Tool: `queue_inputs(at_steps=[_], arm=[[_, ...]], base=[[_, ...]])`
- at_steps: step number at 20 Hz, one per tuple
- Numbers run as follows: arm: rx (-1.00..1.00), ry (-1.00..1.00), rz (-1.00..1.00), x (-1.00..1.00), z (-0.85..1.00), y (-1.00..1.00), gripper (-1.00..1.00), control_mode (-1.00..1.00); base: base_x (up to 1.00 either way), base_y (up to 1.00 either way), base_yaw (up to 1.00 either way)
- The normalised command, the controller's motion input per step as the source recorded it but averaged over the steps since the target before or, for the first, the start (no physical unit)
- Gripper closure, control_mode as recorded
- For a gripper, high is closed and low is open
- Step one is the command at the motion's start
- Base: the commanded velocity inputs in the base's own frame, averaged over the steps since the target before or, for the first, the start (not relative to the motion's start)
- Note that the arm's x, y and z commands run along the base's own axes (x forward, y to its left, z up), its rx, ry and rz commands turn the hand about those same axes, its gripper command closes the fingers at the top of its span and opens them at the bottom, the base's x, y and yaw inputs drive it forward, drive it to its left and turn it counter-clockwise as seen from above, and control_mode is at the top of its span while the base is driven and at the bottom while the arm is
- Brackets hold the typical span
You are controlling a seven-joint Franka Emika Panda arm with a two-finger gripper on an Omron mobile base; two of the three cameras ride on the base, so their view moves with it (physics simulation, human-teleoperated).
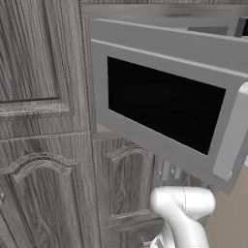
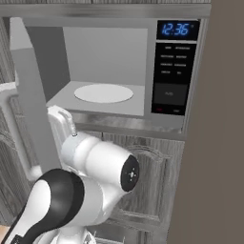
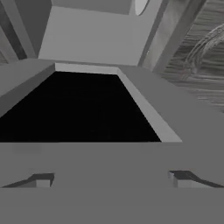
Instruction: Place the sponge inside the microwave to prepare for sanitizing.
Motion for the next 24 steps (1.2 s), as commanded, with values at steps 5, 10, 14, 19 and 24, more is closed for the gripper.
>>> queue_inputs(at_steps=[5, 10, 14, 19, 24], arm=[[0.0, 0.0, 0.07, -0.32, 0.0, 0.39, -1.0, -1.0], [0.0, 0.0, 0.05, -0.36, 0.0, 0.4, -1.0, -1.0], [0.0, 0.0, 0.04, -0.3, 0.0, 0.43, -1.0, -1.0], [0.0, 0.0, 0.05, -0.13, 0.0, 0.45, -1.0, -1.0], [0.0, 0.0, 0.05, 0.0, 0.0, 0.46, -1.0, -1.0]], base=[[0.0, 0.0, 0.0], [0.0, 0.0, 0.0], [0.0, 0.0, 0.0], [0.0, 0.0, 0.0], [0.0, 0.0, 0.0]])
